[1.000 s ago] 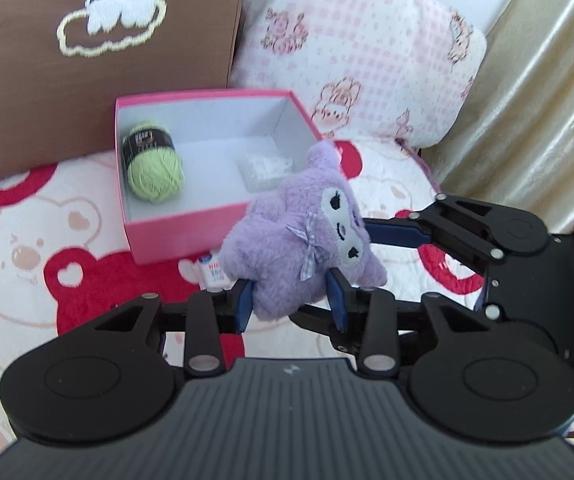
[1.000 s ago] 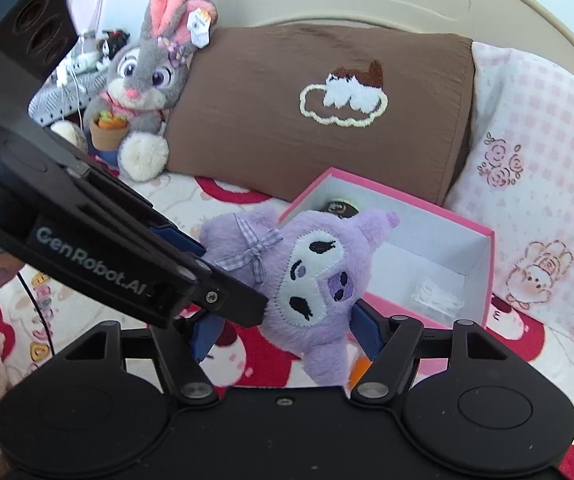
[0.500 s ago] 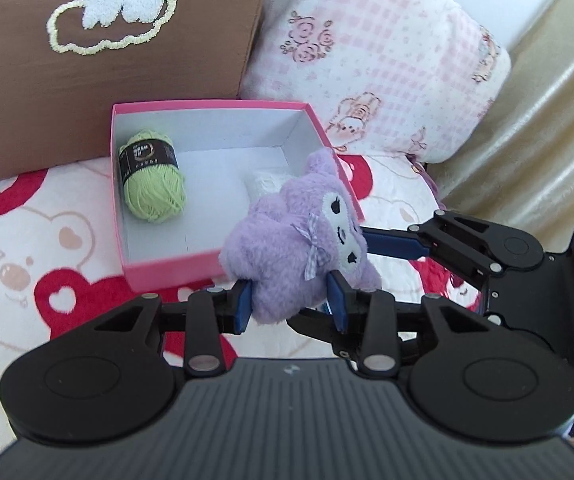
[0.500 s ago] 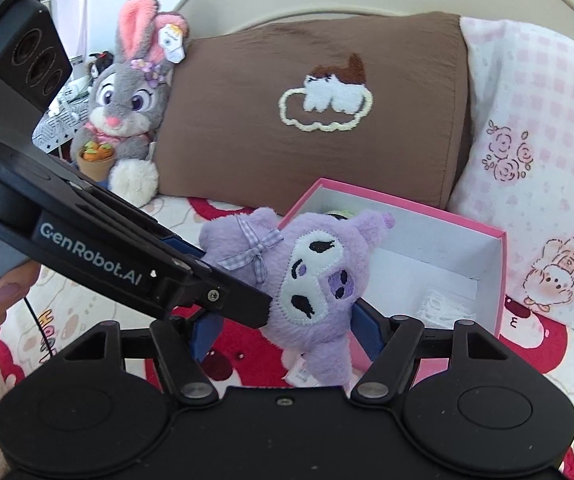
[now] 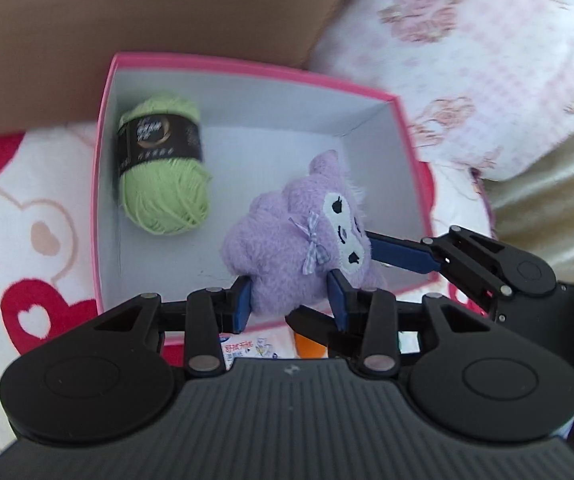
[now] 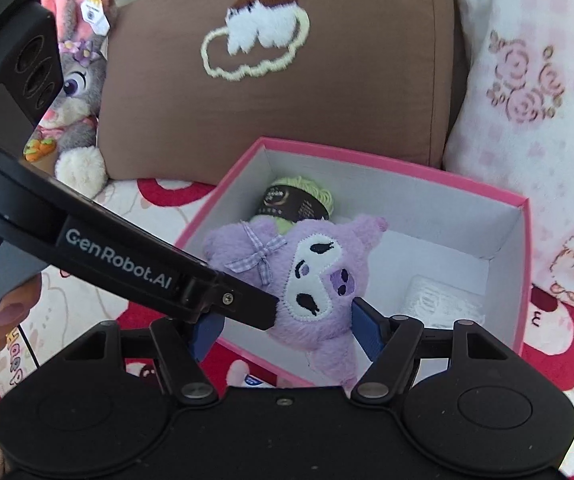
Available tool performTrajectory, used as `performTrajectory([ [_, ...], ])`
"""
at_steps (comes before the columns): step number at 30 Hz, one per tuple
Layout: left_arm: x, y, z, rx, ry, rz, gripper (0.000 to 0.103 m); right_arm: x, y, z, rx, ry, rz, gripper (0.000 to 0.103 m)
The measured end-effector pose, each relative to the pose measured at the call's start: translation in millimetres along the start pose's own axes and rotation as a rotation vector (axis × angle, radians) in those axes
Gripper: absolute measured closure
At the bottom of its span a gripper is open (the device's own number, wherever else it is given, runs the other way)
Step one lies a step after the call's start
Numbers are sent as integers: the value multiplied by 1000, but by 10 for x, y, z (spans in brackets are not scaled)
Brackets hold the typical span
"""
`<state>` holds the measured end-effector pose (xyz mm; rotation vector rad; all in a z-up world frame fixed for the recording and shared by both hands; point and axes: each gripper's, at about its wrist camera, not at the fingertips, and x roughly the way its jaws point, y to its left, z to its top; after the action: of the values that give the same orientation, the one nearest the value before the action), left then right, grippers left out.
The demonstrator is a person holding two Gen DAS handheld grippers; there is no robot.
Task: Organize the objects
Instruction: 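Lower the plush toy into the pink box and open the left gripper, then lift the left tool out of the pink box and back away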
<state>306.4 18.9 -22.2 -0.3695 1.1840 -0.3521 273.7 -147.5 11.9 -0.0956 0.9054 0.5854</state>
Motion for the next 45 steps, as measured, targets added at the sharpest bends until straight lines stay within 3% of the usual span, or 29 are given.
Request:
performTrajectory([
  [6, 398, 138, 154, -45, 51, 46, 66, 378, -172, 10, 28, 57, 1, 32],
  [15, 784, 279, 287, -103, 69, 15, 66, 688, -439, -48, 88, 100, -31, 42],
  [23, 871, 217, 253, -62, 79, 48, 67, 835, -483, -123, 105, 163, -87, 48],
  [28, 832, 194, 238, -46, 69, 69, 69, 823, -490, -145, 96, 163, -91, 49],
  [33, 802, 134, 203, 6, 47, 141, 69, 790, -574, -167, 116, 166, -75, 49],
  [36, 916, 109, 232, 32, 49, 213, 79, 834, -651, -169, 161, 163, -91, 54],
  [40, 1002, 113, 219, 23, 56, 188, 81, 782, -659, -209, 161, 152, -81, 54],
  [45, 1039, 99, 172, 38, 44, 212, 81, 630, -668, -303, 164, 115, -61, 54],
])
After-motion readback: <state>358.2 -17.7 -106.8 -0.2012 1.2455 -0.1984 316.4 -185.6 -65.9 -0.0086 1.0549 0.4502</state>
